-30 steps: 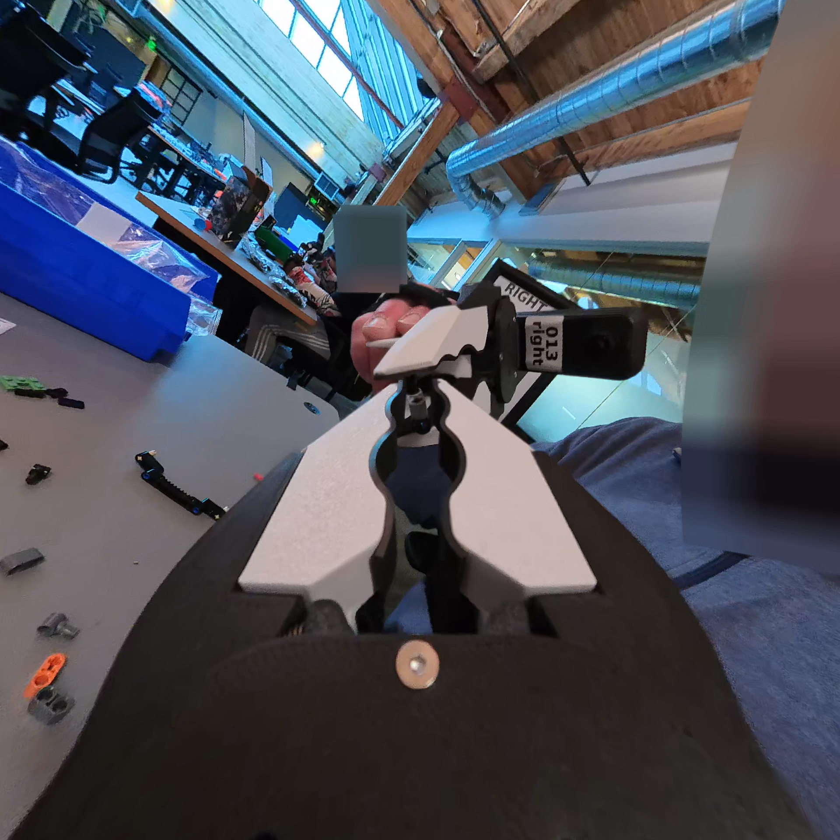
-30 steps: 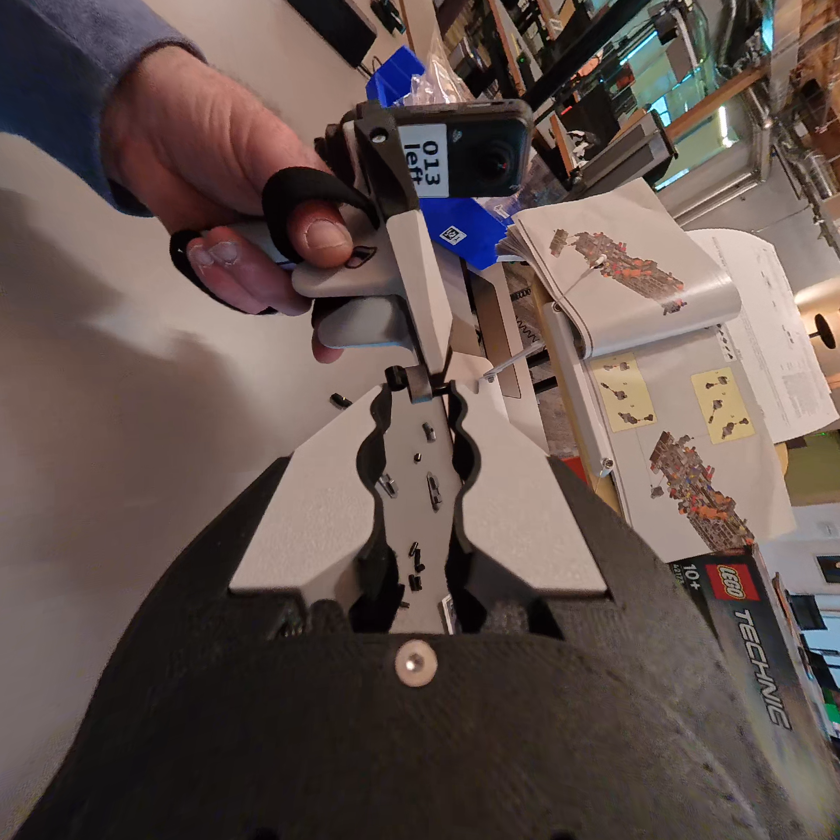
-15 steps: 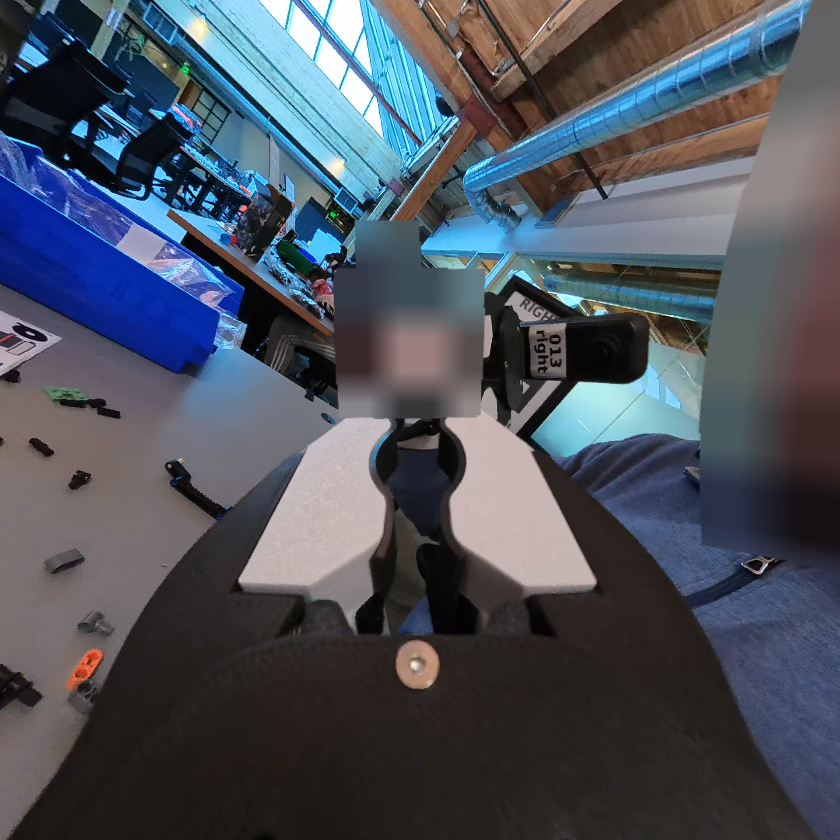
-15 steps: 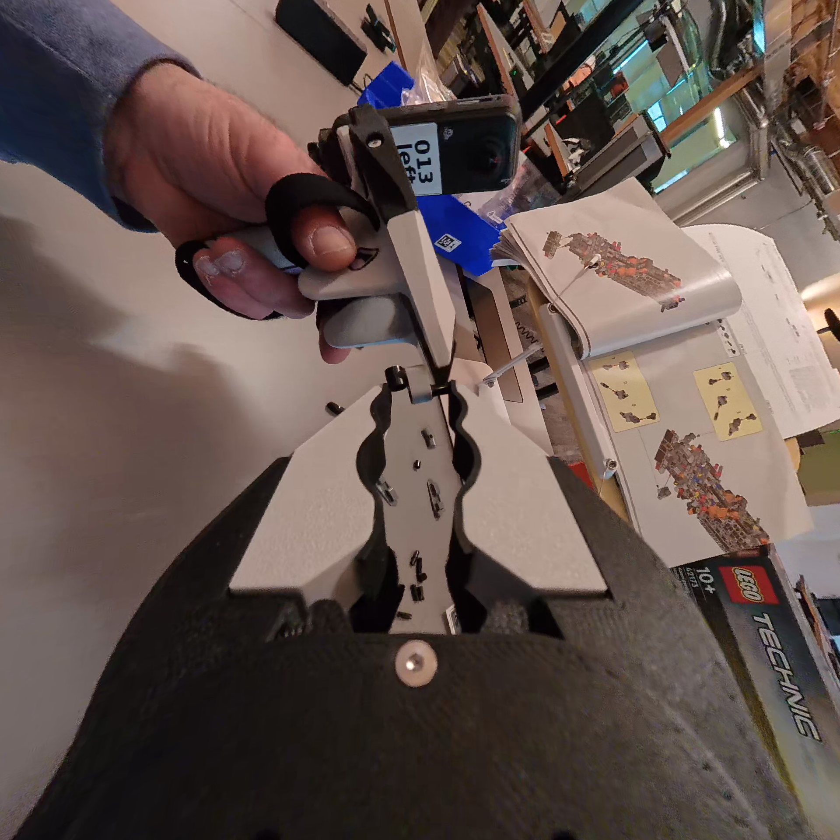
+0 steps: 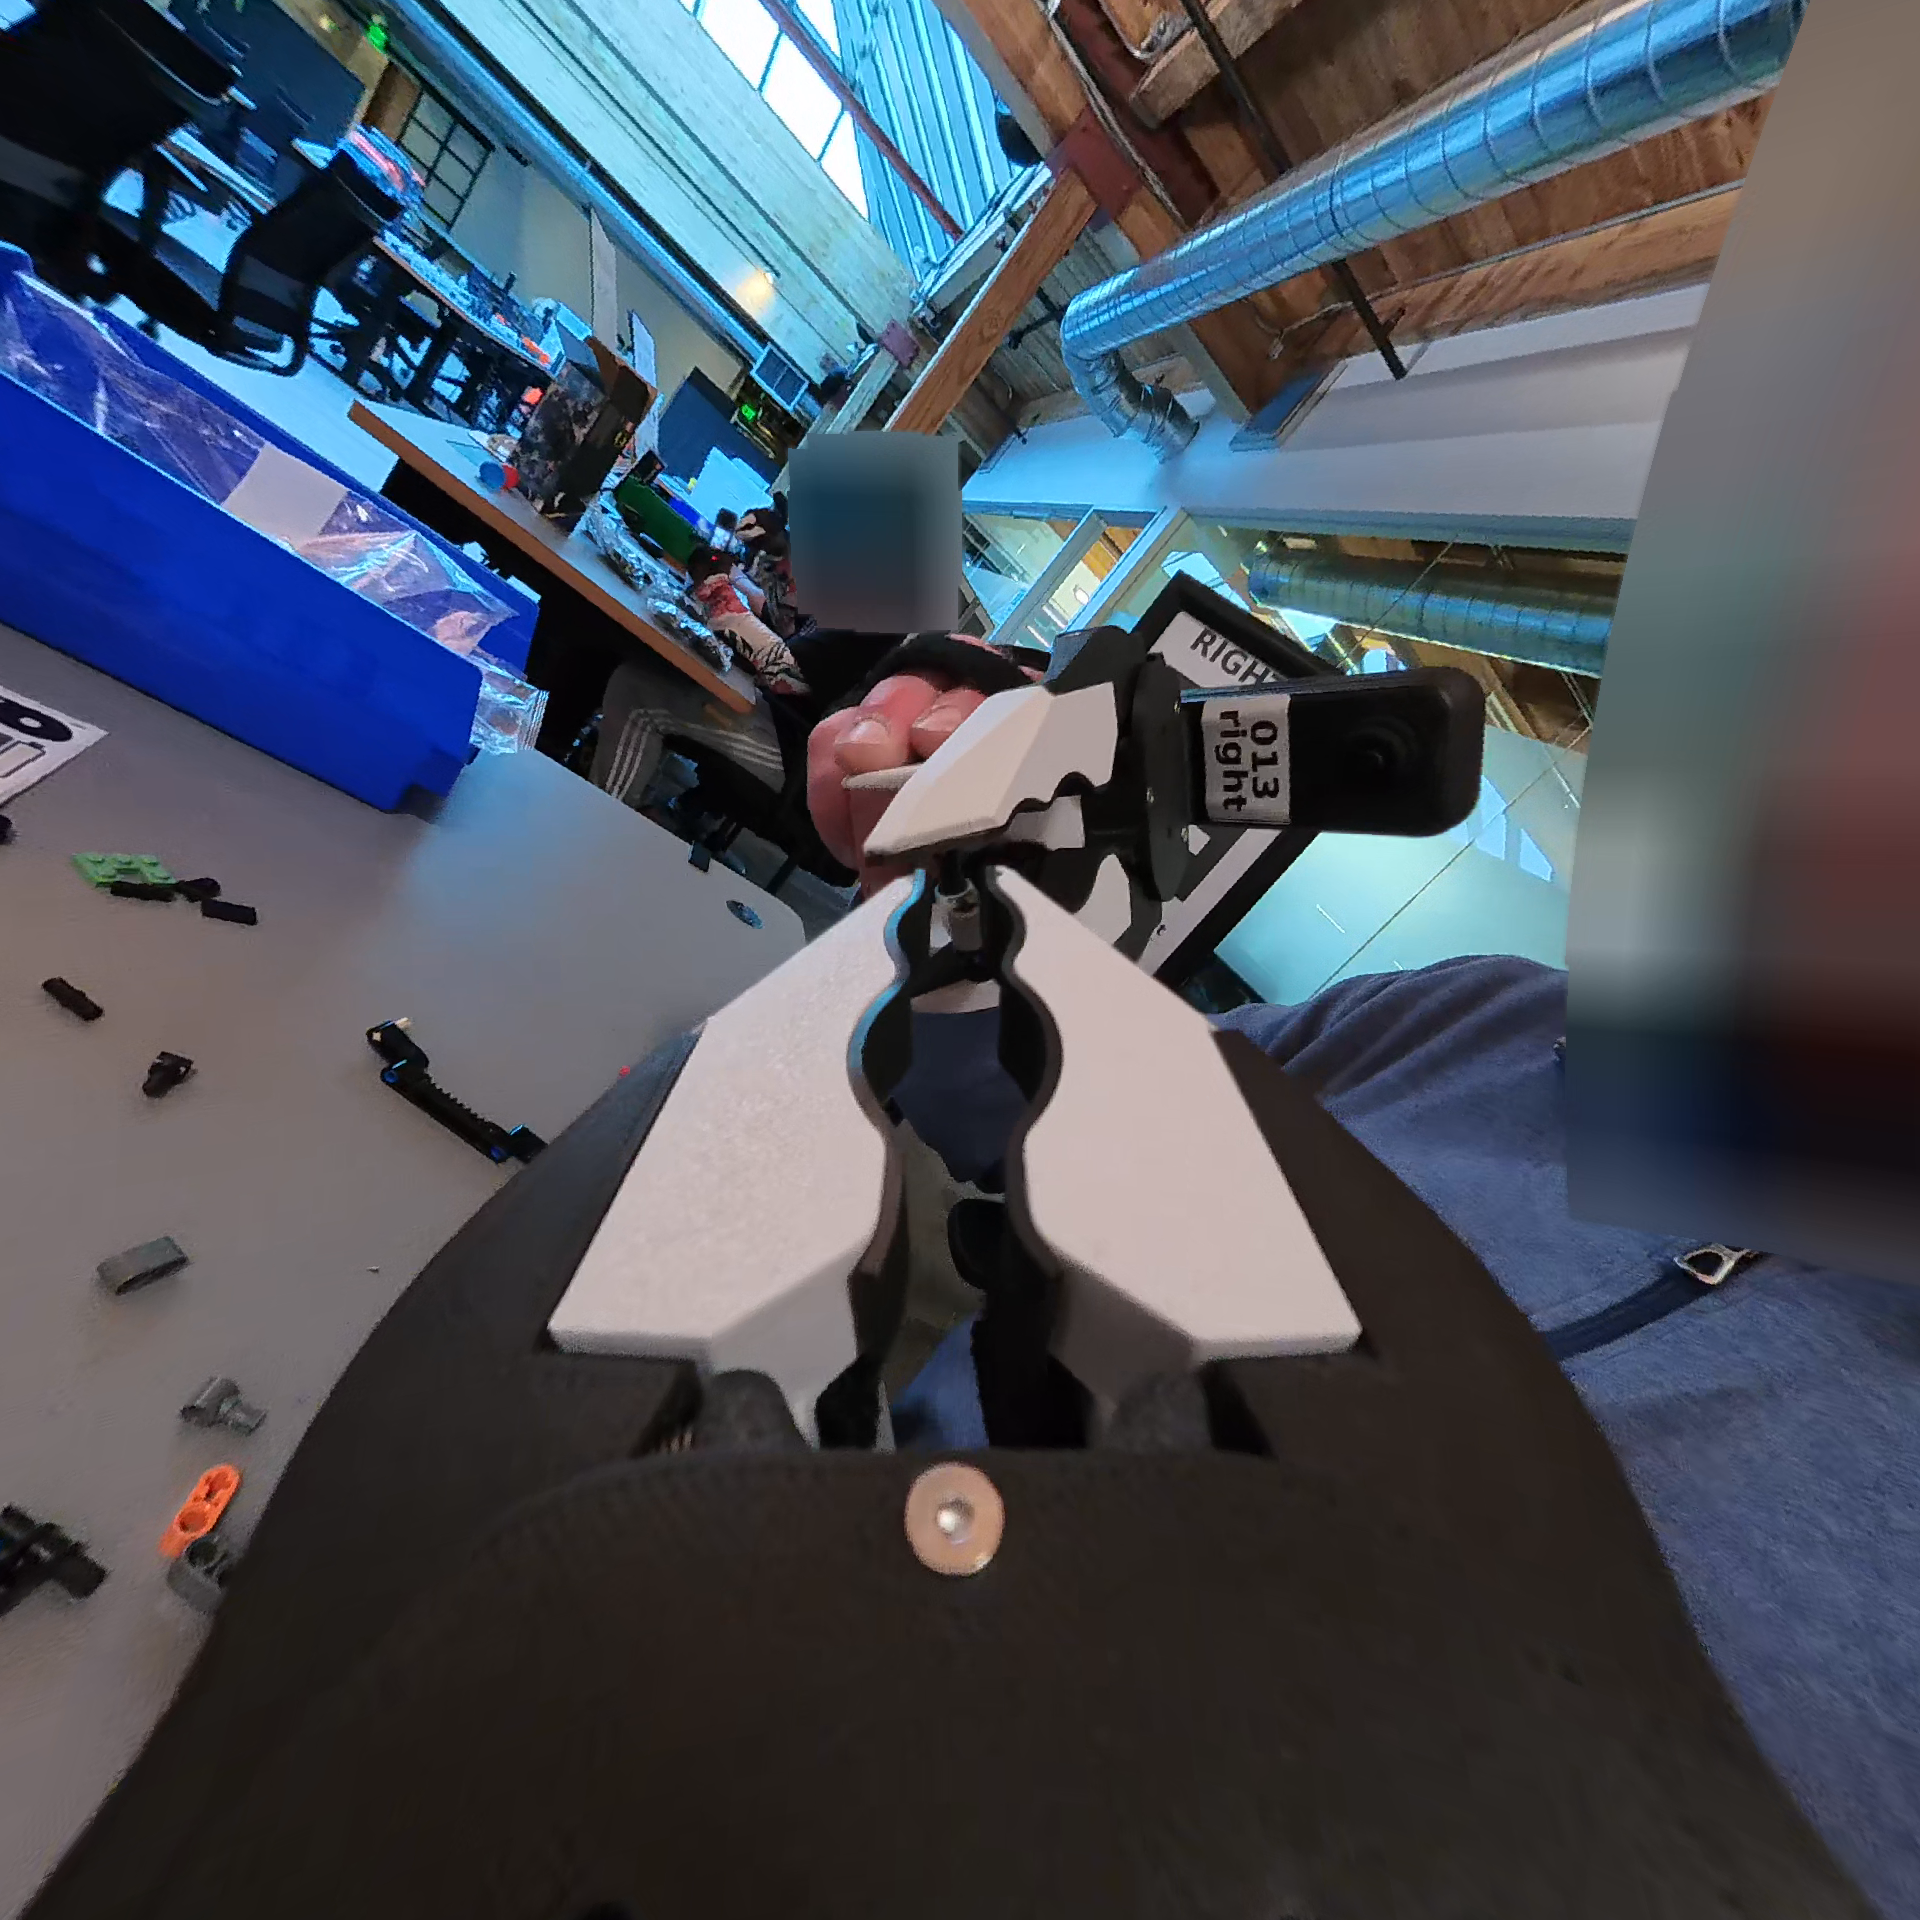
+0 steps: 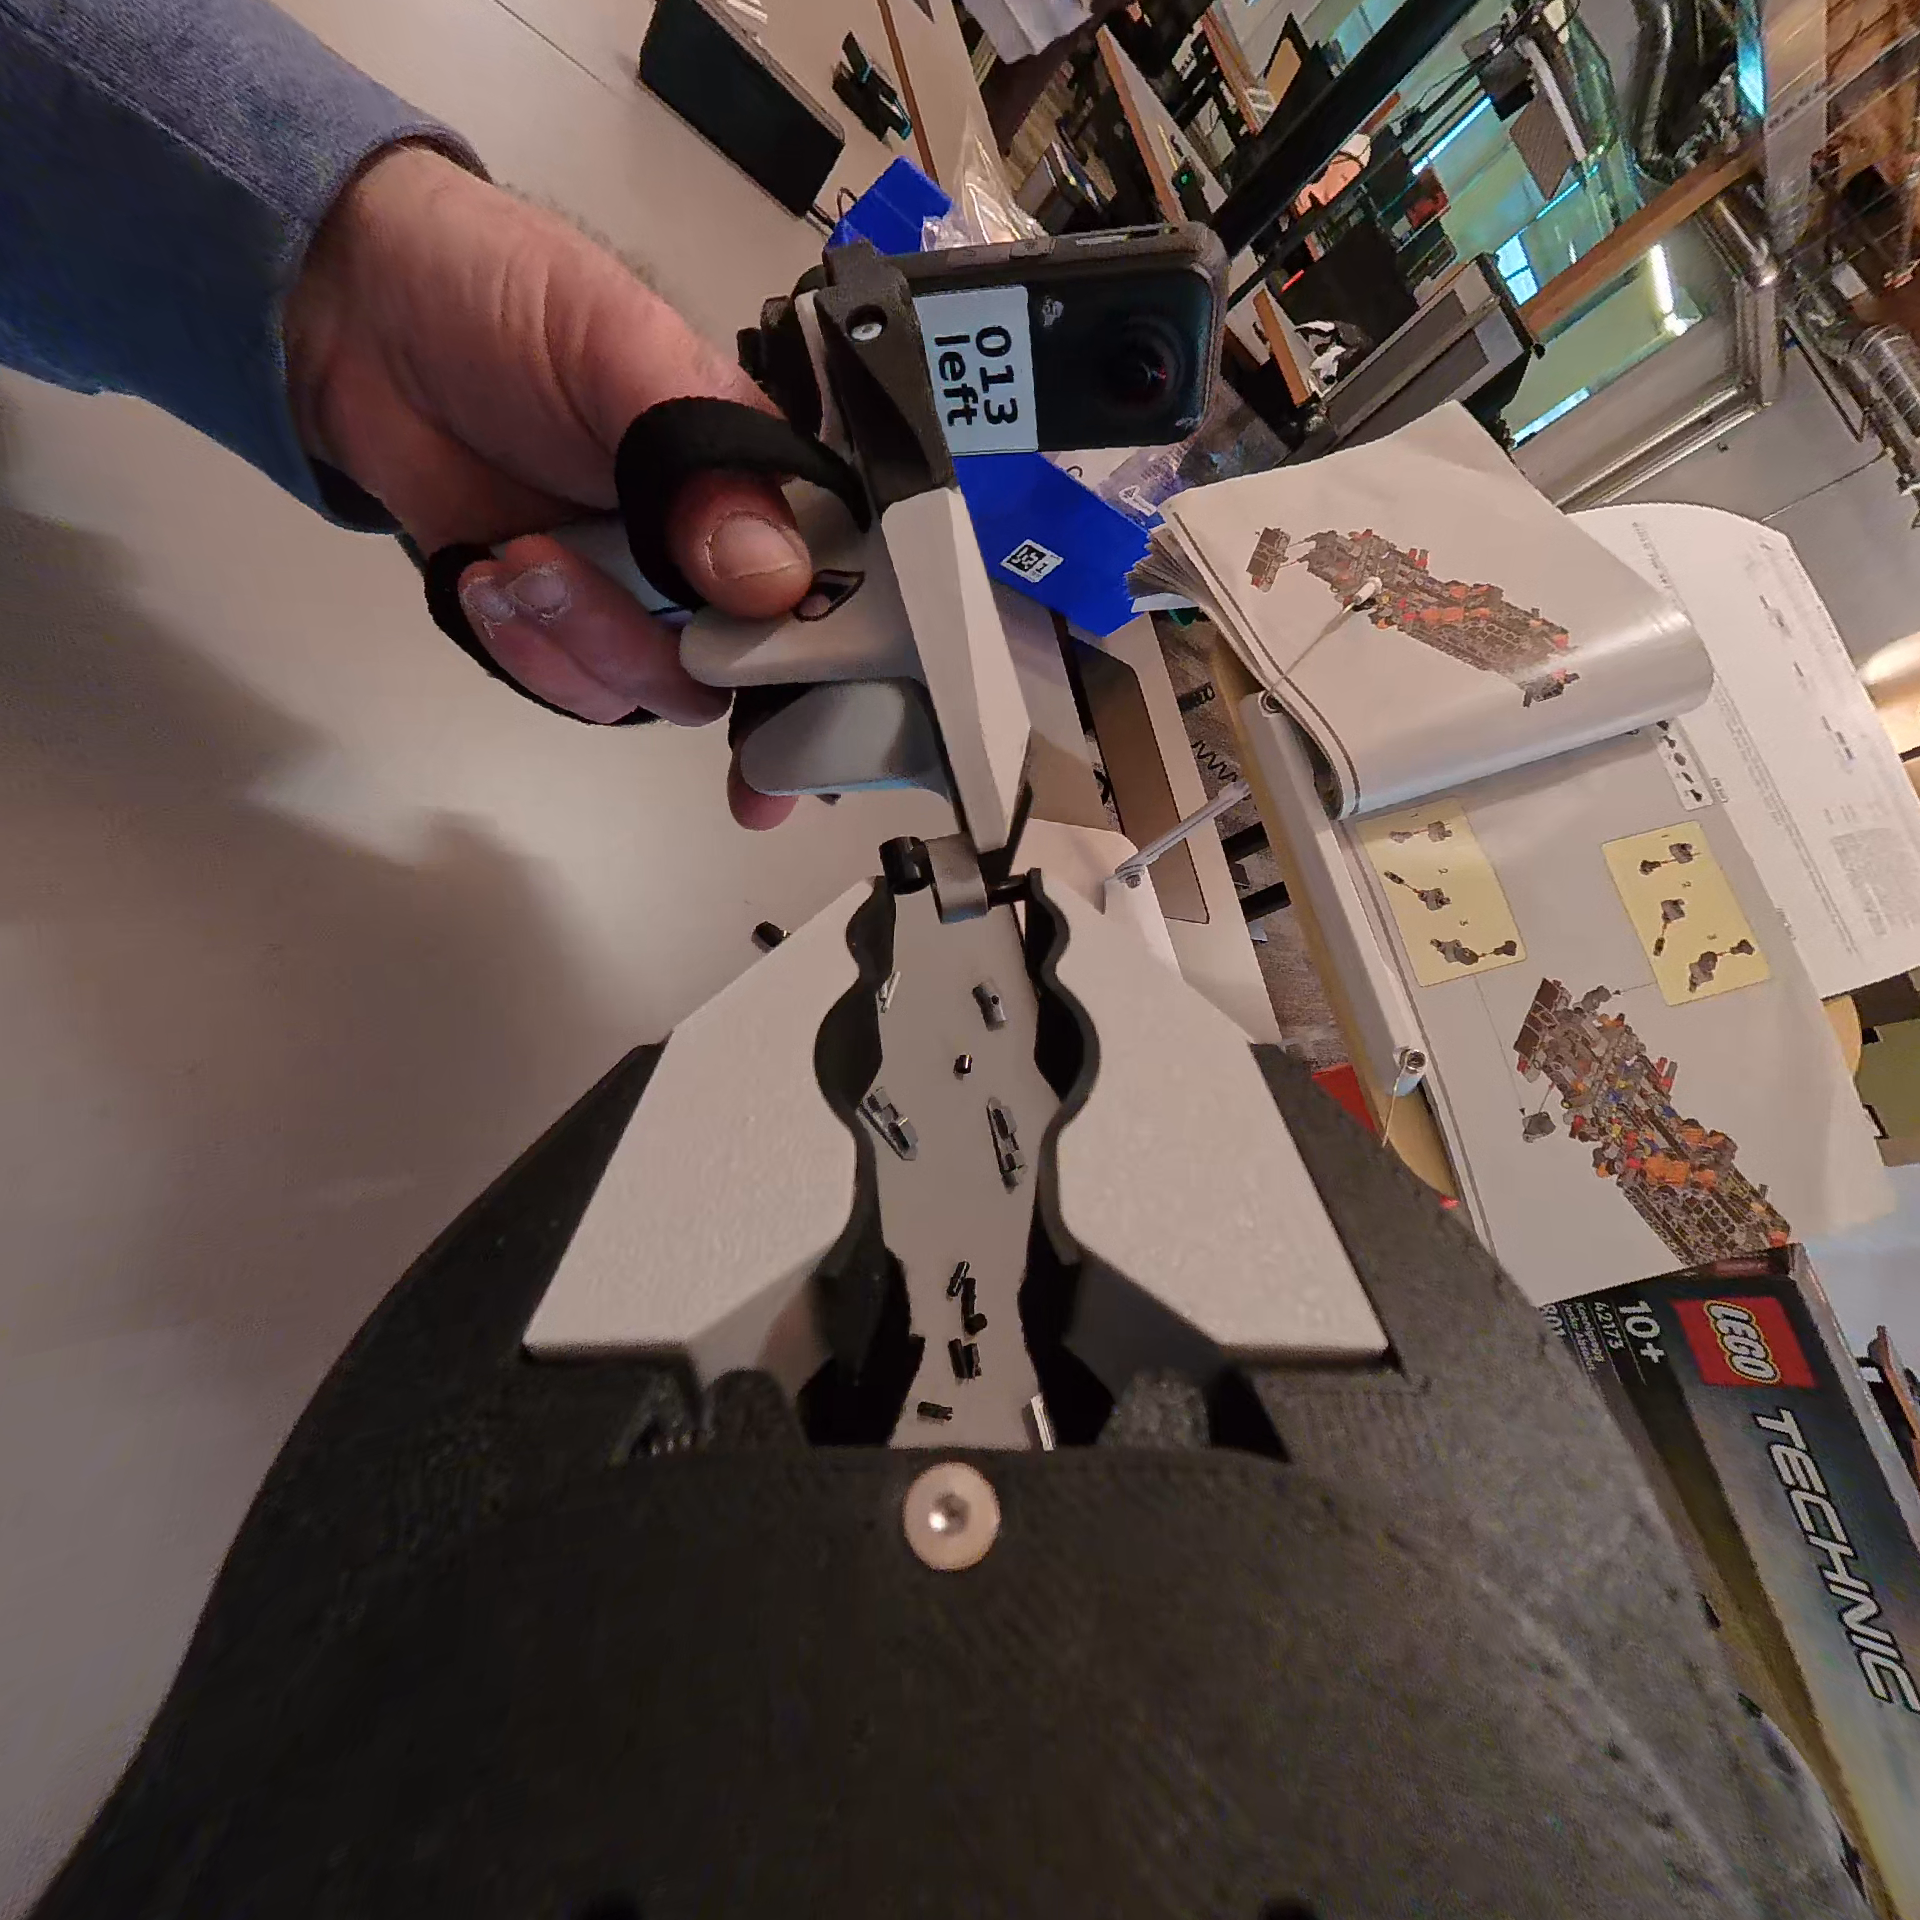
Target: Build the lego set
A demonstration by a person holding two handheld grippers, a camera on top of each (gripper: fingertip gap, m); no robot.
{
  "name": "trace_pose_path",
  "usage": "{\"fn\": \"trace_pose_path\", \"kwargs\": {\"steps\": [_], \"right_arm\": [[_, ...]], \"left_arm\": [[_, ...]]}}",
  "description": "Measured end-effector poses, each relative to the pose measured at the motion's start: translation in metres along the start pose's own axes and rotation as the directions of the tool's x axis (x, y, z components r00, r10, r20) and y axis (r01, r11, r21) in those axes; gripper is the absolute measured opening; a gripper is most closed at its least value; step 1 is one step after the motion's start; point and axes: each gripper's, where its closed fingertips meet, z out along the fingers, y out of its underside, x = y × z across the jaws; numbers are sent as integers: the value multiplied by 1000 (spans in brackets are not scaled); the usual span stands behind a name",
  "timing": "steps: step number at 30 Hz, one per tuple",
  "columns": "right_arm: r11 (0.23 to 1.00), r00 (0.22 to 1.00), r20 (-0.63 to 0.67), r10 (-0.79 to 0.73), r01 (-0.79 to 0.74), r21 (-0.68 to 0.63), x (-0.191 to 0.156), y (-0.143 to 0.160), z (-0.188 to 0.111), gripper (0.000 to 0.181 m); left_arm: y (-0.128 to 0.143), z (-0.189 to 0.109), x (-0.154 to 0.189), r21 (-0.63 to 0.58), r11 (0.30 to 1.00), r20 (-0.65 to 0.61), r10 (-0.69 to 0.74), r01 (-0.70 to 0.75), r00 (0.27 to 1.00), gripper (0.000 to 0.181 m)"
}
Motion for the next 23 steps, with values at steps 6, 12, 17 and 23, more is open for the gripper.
{"fn": "trace_pose_path", "kwargs": {"steps": [6, 12, 17, 23], "right_arm": [[998, 999, -35, -34, 32, -50, 3, 3, 0, 23], [989, 991, -89, -97, 86, -123, 7, 6, 0, 22], [982, 983, -124, -134, 115, -150, 9, 3, -1, 23], [989, 983, -141, -113, 98, -109, 12, -5, -7, 24]], "left_arm": [[-2, -2, 0, 5, 1000, -7, -1, 1, 1000, 9], [2, 1, -4, -23, 999, 42, 31, -30, 999, 13], [4, 6, -2, -8, 1000, 3, 27, -27, 1000, 5], [0, 9, 6, 21, 999, -70, 35, -34, 997, 4]]}}
